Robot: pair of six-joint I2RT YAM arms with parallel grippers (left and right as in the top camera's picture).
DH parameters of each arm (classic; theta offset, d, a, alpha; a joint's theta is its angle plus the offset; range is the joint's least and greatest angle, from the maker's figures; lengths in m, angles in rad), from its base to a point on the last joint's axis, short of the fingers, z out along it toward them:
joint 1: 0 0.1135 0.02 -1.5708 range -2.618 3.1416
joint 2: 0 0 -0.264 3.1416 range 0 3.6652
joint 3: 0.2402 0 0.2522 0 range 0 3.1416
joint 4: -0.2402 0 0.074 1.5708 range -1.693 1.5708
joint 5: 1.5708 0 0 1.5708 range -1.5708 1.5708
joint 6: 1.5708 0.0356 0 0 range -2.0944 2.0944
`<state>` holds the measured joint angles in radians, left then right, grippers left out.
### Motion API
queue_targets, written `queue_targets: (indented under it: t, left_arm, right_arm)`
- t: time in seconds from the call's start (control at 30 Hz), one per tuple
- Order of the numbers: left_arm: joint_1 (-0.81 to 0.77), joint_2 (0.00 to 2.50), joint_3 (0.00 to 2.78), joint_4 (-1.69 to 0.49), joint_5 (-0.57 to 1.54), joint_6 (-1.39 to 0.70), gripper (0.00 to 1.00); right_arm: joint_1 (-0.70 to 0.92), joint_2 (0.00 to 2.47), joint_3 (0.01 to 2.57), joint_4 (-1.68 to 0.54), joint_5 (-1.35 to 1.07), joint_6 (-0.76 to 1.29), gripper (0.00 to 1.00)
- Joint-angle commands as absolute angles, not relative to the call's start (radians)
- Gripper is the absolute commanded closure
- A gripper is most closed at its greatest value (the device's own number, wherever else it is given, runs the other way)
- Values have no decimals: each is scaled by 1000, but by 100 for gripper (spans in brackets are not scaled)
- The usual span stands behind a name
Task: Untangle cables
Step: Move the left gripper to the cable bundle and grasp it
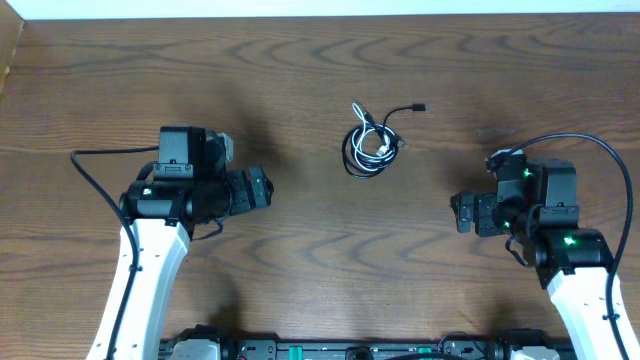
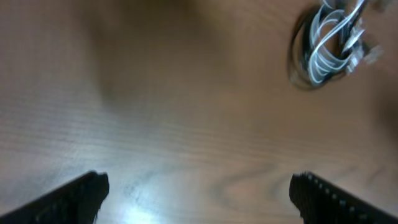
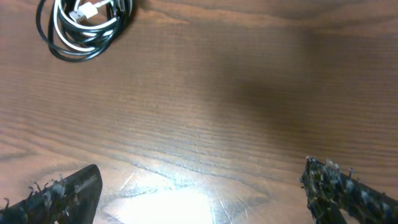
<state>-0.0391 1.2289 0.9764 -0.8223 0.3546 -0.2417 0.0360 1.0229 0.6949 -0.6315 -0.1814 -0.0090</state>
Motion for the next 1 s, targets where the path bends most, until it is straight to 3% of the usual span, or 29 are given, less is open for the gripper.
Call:
queue_targets:
  t: [0.0, 0.33, 0.63, 0.97]
  left_arm:
    - [-42, 1233, 995, -712, 401, -327, 2]
    - [-208, 1420, 1254, -618, 257, -236, 2]
    - [-356, 1665, 1255, -315, 257, -237, 2]
    - [-461, 1900, 1255, -168, 257, -237, 2]
  right_arm:
    - [40, 1019, 719, -620, -195, 49, 1]
    - [40, 1019, 719, -617, -194, 56, 1]
    - [40, 1019, 719, -623, -194, 56, 1]
    - [40, 1019, 719, -625, -194, 56, 1]
